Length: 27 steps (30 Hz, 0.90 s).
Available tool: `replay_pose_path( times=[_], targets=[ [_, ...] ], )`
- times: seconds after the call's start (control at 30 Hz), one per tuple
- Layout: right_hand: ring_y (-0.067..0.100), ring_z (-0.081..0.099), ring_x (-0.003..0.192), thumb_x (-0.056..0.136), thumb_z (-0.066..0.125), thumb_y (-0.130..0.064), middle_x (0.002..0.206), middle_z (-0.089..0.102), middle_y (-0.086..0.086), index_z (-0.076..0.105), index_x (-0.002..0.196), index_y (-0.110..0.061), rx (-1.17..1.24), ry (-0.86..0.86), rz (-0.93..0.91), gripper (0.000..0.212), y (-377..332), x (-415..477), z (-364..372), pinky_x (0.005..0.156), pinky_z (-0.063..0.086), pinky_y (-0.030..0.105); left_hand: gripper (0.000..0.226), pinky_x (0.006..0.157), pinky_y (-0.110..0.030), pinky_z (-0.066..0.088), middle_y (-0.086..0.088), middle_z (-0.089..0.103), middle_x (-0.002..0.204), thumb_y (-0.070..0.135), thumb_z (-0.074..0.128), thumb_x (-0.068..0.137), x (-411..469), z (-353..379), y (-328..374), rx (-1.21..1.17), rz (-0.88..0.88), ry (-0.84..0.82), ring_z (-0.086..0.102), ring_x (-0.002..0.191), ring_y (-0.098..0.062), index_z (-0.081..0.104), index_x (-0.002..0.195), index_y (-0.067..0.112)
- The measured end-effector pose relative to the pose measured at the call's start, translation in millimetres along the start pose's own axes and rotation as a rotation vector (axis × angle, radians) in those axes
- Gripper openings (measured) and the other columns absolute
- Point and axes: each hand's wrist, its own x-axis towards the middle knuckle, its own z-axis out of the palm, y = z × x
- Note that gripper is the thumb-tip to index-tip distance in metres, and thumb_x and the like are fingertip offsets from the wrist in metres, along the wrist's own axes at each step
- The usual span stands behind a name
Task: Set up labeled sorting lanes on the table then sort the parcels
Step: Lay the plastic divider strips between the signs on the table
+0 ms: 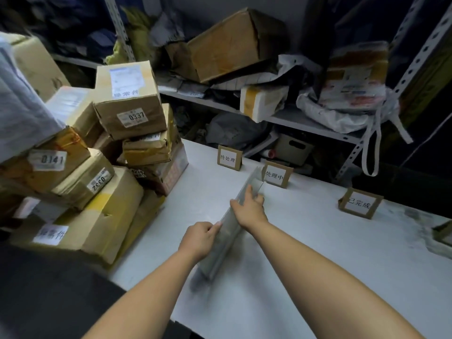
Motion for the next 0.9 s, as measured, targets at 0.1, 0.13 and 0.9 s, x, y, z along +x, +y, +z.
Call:
replay_pose_path(
  times=[0.1,0.13,0.9],
  targets=[
    [0.042,0.019,0.151,0.103,0.037,-0.057,0.168,-0.007,0.019,-0.001,0.164,-0.021,-0.164,0.042,-0.025,0.080,-2.7,-0.7,-2.0,0.117,0.031,0.051,0.049,0.062,-0.034,0.036,0.002,0.053,0.065,0.048,0.043,0.102,0.8,-7.1,1.1,-0.038,0.035,-0.054,0.049,0.069,-0.021,0.047,0.064,0.018],
    [0.042,0.016,0.152,0.104,0.034,-0.057,0.168,-0.009,0.020,0.000,0.164,-0.022,-0.188,0.054,-0.024,0.077,-3.3,-0.5,-3.7,0.117,0.030,0.052,0.045,0.066,-0.034,0.039,0.003,0.056,0.070,0.044,0.042,0.103,2.5,-7.2,1.8,-0.058,0.056,-0.067,0.053,0.074,-0.022,0.052,0.067,0.019],
    [0.027,0.034,0.141,0.103,0.042,-0.027,0.157,0.038,0.004,0.033,0.156,-0.022,-0.499,0.147,-0.159,0.054,-19.5,19.5,-37.2,0.108,0.042,0.044,0.035,0.101,-0.032,0.045,-0.008,0.056,0.136,0.019,0.052,0.095,49.2,-24.1,20.3,0.004,0.284,-0.169,0.059,0.118,-0.024,0.063,0.127,0.012]
  ],
)
